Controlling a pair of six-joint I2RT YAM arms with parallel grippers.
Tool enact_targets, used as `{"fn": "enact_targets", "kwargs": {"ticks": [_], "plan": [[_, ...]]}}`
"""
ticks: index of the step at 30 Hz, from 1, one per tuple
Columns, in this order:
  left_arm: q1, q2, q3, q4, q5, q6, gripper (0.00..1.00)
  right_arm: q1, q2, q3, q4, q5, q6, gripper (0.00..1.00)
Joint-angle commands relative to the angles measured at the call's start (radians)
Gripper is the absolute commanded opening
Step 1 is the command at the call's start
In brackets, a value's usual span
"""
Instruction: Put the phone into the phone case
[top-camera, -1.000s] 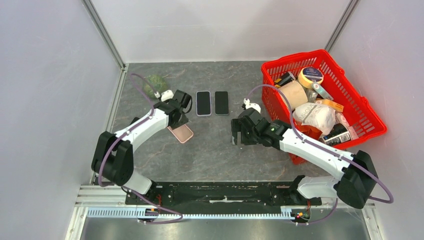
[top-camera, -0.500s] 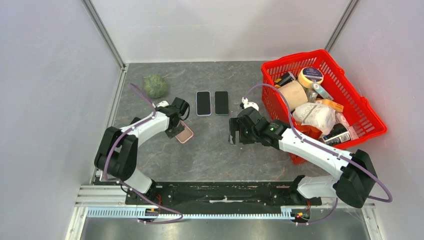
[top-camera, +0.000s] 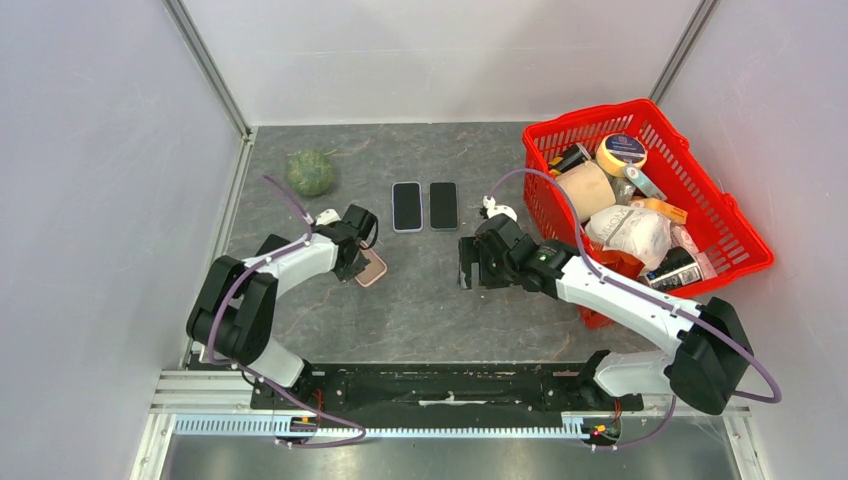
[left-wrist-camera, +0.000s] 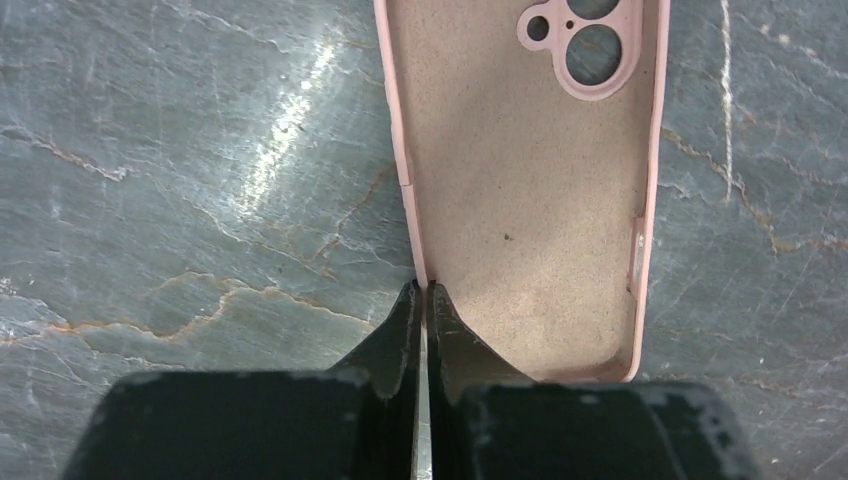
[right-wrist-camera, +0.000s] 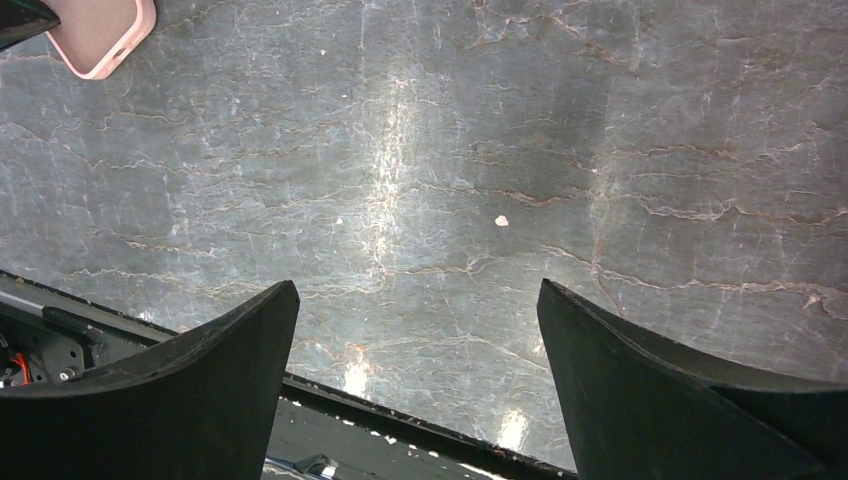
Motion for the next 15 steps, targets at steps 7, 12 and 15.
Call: {"fn": "enact_targets", "kwargs": {"ticks": [7, 12, 15], "plan": [[-0.333, 0.012, 0.050, -0.016, 0.107, 0.136, 0.02, -0.057, -0.008, -0.017, 0.037, -0.004, -0.034, 0.97], [-0.508, 0.114, 0.148, -0.047, 0.091, 0.102, 0.02, -0.091, -0.013, -0.039, 0.046, -0.018, -0.039, 0.97], [-0.539, 0.158, 0.183, -0.045, 0.096, 0.087, 0.05, -0.102, -0.016, -0.046, 0.049, -0.034, -0.040, 0.97]]}}
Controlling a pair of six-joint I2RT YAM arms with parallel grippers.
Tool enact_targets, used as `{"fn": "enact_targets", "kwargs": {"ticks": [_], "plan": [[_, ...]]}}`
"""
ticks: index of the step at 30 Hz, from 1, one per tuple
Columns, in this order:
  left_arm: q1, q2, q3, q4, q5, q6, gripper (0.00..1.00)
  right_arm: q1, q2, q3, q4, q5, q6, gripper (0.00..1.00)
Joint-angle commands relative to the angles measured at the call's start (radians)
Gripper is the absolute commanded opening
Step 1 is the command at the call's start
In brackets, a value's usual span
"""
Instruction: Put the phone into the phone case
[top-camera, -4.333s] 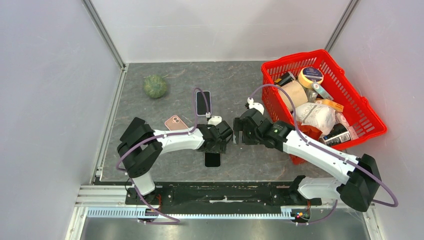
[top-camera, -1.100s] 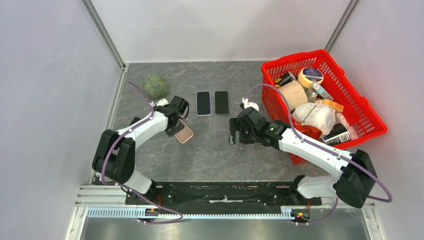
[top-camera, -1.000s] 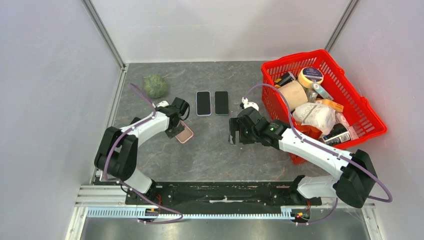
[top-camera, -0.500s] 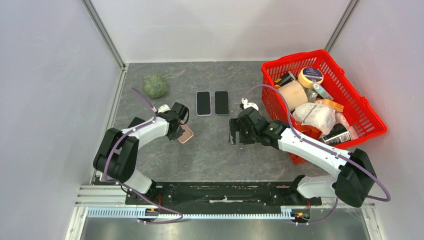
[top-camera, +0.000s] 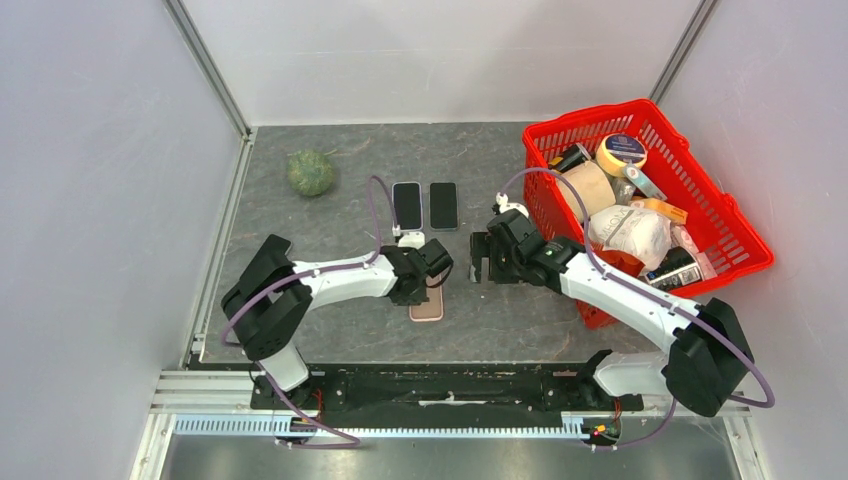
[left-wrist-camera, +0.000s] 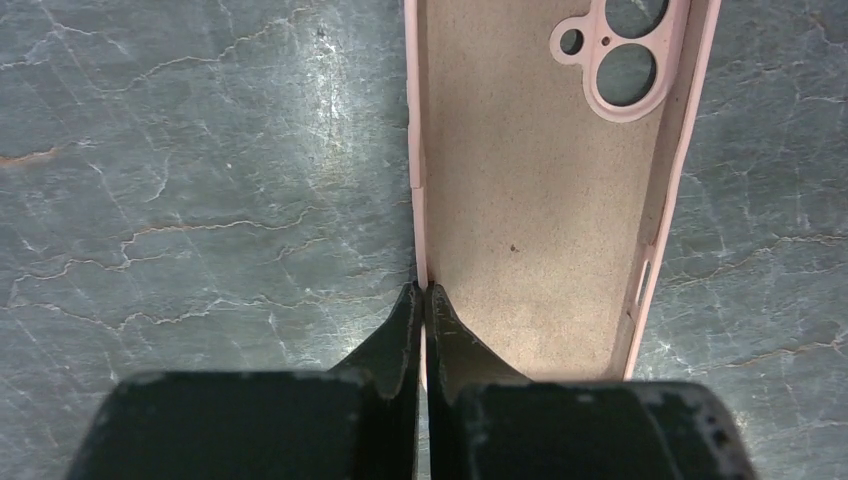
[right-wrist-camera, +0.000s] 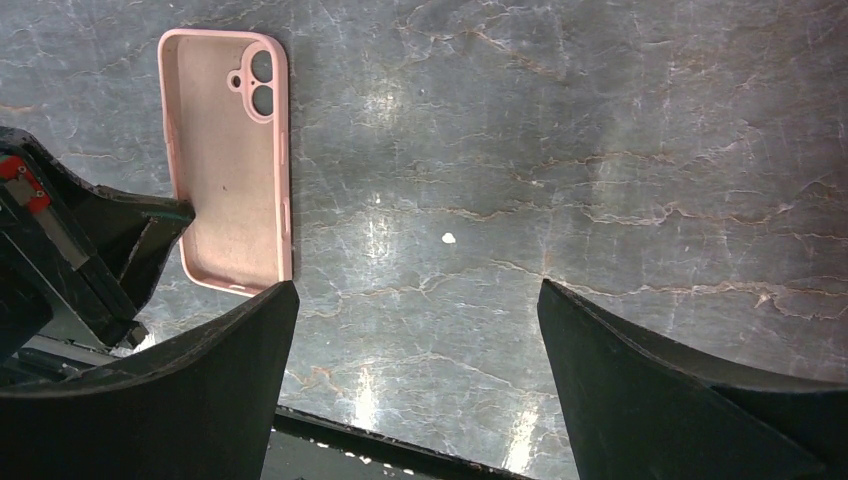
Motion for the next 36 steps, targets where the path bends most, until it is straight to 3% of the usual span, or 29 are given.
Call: {"fn": "enact_targets", "kwargs": {"ticks": [1, 3, 9, 11, 15, 19, 28, 36], "plan": [[-0.046, 0.056, 0.062, 0.000, 0.048, -0.009, 0.07, -0.016, -0.016, -0.014, 0.031, -0.027, -0.016, 0.97], [-0.046, 0.051, 0.068, -0.007, 0.028, -0.007, 0.18, -0.018, -0.023, -0.018, 0.031, -0.031, -0.018, 0.97], [-0.011, -0.010, 0.097, -0.063, -0.029, 0.023, 0.69, -0.023, -0.039, -0.023, 0.031, -0.050, -0.024, 0.97], [0.033, -0.046, 0.094, -0.078, -0.039, 0.032, 0.76, -0.024, -0.042, -0.021, 0.032, -0.058, -0.024, 0.97], [0.206, -0.166, 0.059, -0.098, -0.054, 0.052, 0.77, -0.024, -0.056, -0.027, 0.034, -0.064, -0.025, 0.97], [0.465, -0.258, 0.044, -0.091, -0.053, 0.085, 0.74, -0.025, -0.058, -0.036, 0.046, -0.080, -0.029, 0.97], [0.985, -0.253, 0.109, -0.063, -0.028, 0.098, 0.54, -0.025, -0.056, -0.055, 0.068, -0.105, -0.045, 0.97], [1.217, -0.150, 0.118, -0.014, -0.050, 0.009, 0.39, -0.024, -0.030, -0.064, 0.084, -0.177, -0.049, 0.97]]}}
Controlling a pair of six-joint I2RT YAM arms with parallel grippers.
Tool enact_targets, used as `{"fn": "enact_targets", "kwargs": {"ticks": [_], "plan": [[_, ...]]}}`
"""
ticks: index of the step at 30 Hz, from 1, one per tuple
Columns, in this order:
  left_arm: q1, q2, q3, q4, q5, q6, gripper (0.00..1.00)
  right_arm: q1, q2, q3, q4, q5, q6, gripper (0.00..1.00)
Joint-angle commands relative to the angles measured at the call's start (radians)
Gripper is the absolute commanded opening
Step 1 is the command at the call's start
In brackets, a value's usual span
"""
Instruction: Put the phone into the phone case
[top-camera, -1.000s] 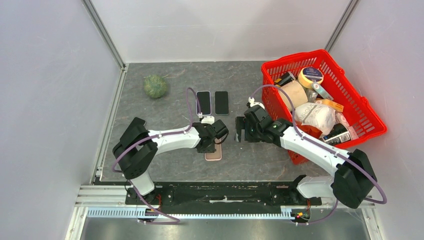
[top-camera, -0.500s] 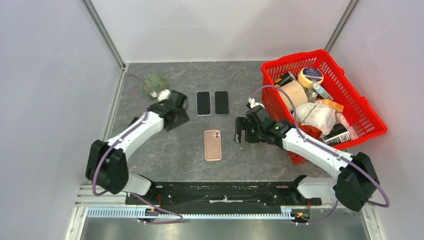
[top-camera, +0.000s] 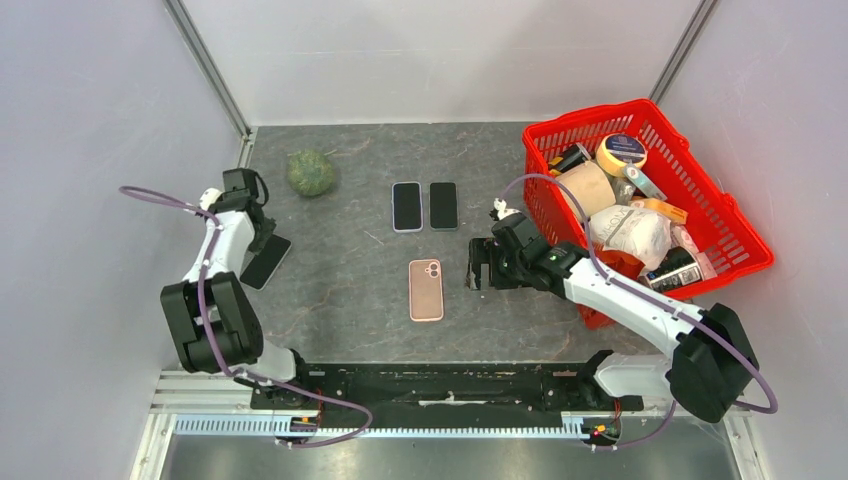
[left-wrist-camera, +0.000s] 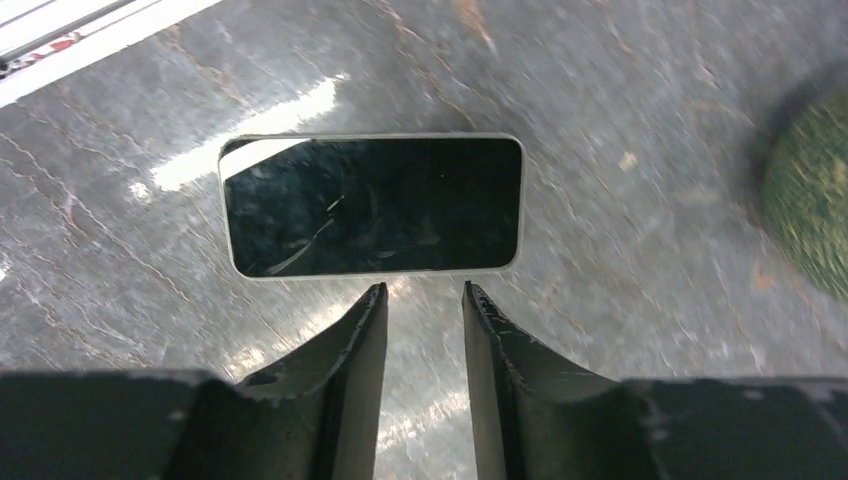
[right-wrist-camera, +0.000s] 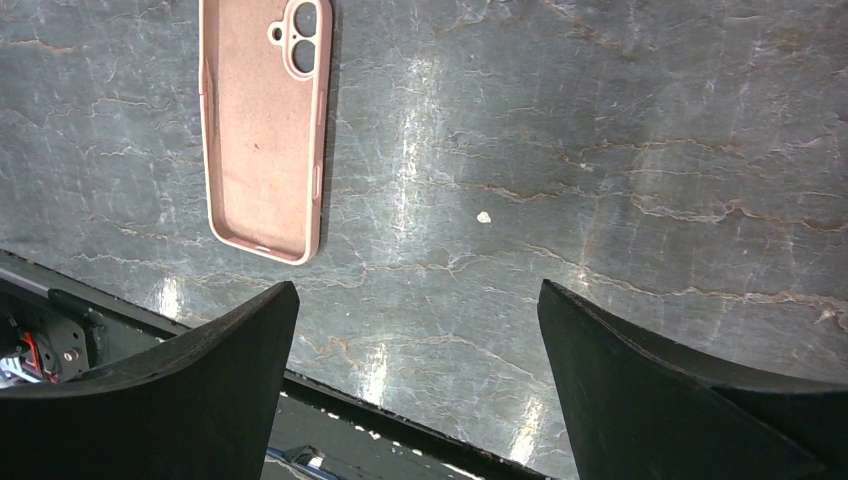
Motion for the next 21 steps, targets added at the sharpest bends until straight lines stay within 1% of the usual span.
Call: {"fn": "enact_targets", "kwargs": {"ticks": [1, 4, 10, 21], "plan": [[0.097, 0.054, 0.021, 0.047, -0.020, -0.065, 0.38, -0.005, 0.004, -0.006, 0.038, -0.055, -0.020, 0.97], [0.165, 0.088, 0.007, 0.079, -0.004, -0.096, 0.35, -0.004, 0.008, -0.007, 0.038, -0.061, -0.022, 0.97], [0.242, 0.173, 0.037, 0.096, 0.011, -0.112, 0.32, -0.005, 0.034, -0.007, 0.044, -0.073, -0.023, 0.97], [0.275, 0.307, 0.072, 0.081, -0.020, -0.099, 0.30, -0.004, 0.052, -0.015, 0.058, -0.090, -0.023, 0.97]]}}
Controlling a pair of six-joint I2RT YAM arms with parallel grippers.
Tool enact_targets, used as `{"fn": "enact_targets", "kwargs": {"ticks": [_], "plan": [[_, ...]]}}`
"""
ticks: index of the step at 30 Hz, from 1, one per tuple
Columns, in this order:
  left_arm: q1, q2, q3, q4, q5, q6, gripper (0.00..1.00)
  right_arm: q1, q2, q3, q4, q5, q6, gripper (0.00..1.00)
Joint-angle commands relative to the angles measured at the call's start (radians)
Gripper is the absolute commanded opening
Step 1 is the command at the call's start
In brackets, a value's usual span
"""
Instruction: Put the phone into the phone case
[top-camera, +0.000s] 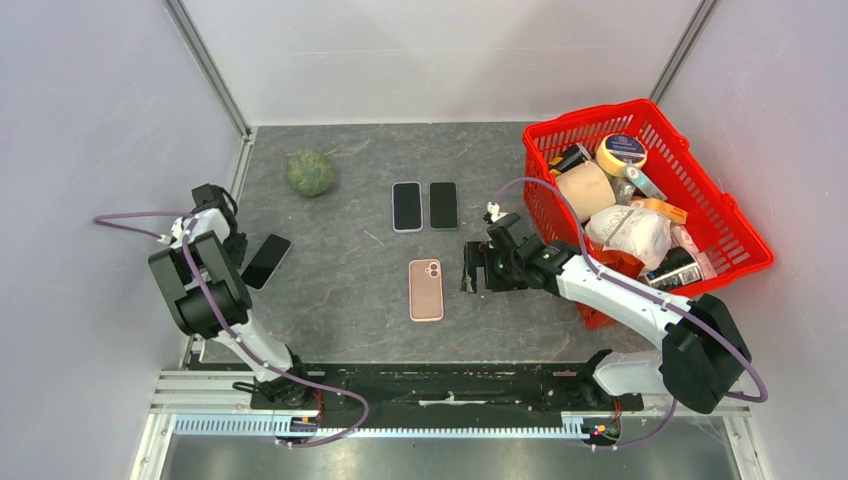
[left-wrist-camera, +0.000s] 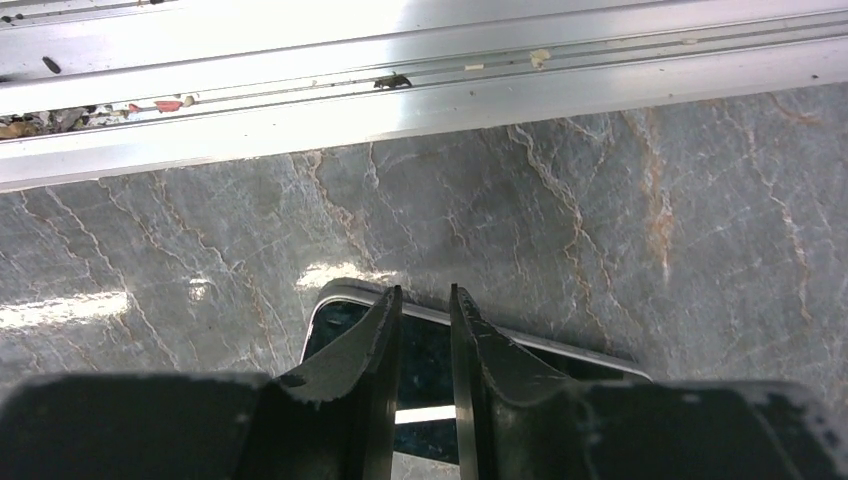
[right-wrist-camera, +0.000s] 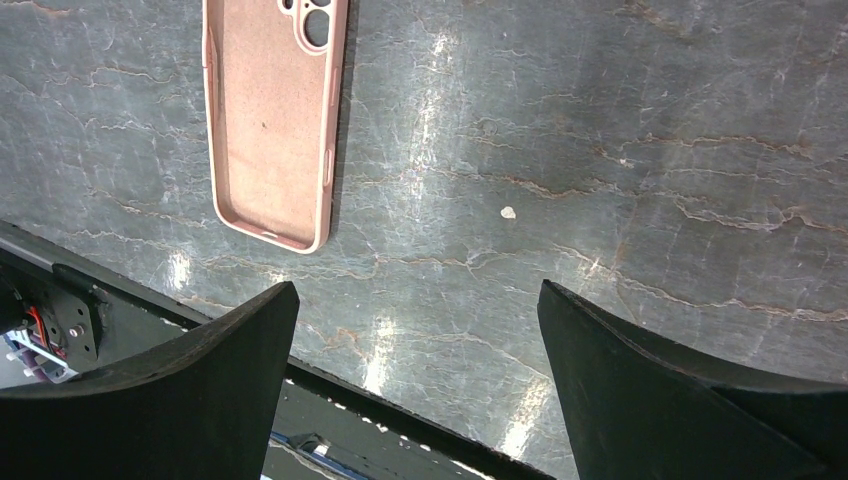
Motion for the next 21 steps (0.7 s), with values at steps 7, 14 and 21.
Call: {"fn": "enact_targets", "kwargs": {"ticks": [7, 14, 21], "plan": [[0.012, 0.103, 0.038, -0.019, -0.037, -0.016, 0.28, -0.005, -0.011, -0.014, 0.034, -0.016, -0.020, 0.97], [-0.051, 0.085, 0.005, -0.066, -0.074, -0.018, 0.27, -0.004, -0.011, -0.009, 0.033, -0.024, -0.019, 0.97], [-0.109, 0.015, -0.095, -0.091, -0.095, -0.040, 0.27, -0.004, -0.030, -0.017, 0.033, -0.019, -0.019, 0.97]]}}
